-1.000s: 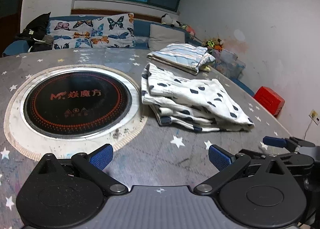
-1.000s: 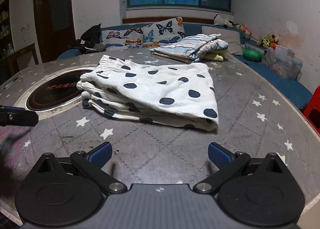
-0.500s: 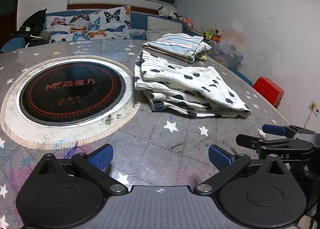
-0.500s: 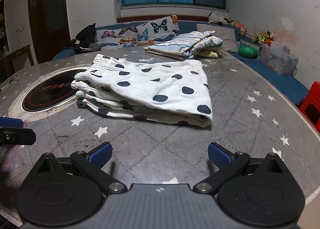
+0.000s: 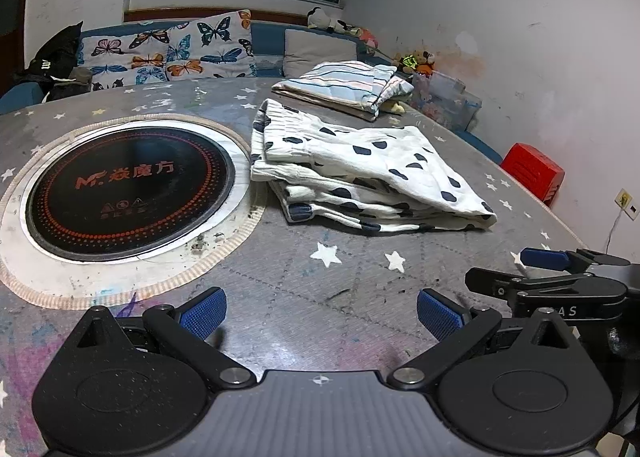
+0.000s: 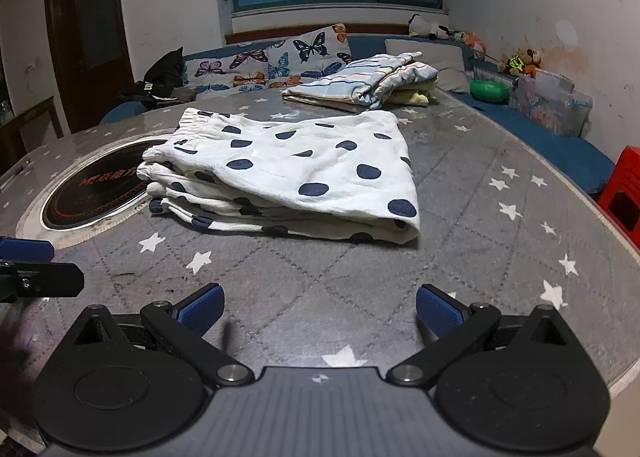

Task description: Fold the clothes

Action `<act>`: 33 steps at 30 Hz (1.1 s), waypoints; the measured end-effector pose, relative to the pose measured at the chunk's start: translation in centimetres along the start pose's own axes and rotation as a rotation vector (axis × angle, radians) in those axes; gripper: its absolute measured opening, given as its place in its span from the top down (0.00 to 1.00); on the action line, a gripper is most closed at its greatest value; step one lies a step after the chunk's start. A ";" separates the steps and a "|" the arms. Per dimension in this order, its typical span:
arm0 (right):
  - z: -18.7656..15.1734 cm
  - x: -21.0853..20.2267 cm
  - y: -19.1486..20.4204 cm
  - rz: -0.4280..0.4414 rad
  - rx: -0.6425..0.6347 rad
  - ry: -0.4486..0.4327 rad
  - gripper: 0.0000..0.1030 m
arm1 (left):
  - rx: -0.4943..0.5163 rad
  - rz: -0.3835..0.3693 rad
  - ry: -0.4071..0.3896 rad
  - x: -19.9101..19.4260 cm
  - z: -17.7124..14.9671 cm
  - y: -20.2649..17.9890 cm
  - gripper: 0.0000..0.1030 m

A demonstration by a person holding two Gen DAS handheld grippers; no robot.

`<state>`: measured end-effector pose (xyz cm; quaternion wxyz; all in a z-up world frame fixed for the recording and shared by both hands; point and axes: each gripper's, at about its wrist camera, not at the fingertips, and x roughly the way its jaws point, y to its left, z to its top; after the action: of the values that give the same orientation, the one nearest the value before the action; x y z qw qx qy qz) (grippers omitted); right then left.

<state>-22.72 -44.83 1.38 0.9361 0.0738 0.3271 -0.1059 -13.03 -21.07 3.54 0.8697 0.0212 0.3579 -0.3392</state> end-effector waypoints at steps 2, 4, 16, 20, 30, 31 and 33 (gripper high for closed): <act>0.0 -0.1 0.1 -0.001 0.007 -0.001 0.00 | 0.000 0.002 0.004 0.1 0.0 0.0 0.00; 0.0 -0.3 0.1 -0.002 0.014 -0.005 0.00 | -0.001 0.007 0.007 0.1 0.0 0.1 0.00; -0.5 -0.5 0.5 0.002 0.029 -0.002 0.00 | 0.020 0.026 0.018 0.2 -0.2 0.0 0.00; -0.6 -0.4 0.7 0.005 0.027 0.007 0.00 | 0.029 0.034 0.019 0.2 -0.2 0.0 0.00; -0.5 0.0 0.9 0.005 0.029 0.015 0.00 | 0.051 0.030 0.035 0.4 -0.2 -0.4 0.00; -0.5 0.1 0.9 0.004 0.030 0.016 0.00 | 0.054 0.029 0.036 0.5 -0.2 -0.4 0.00; -0.5 0.2 0.8 0.004 0.032 0.017 0.00 | 0.057 0.026 0.036 0.5 -0.1 -0.5 0.00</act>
<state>-22.65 -43.96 0.96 0.9322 0.0901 0.3334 -0.1086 -13.17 -21.69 3.23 0.8666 0.0565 0.3633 -0.3373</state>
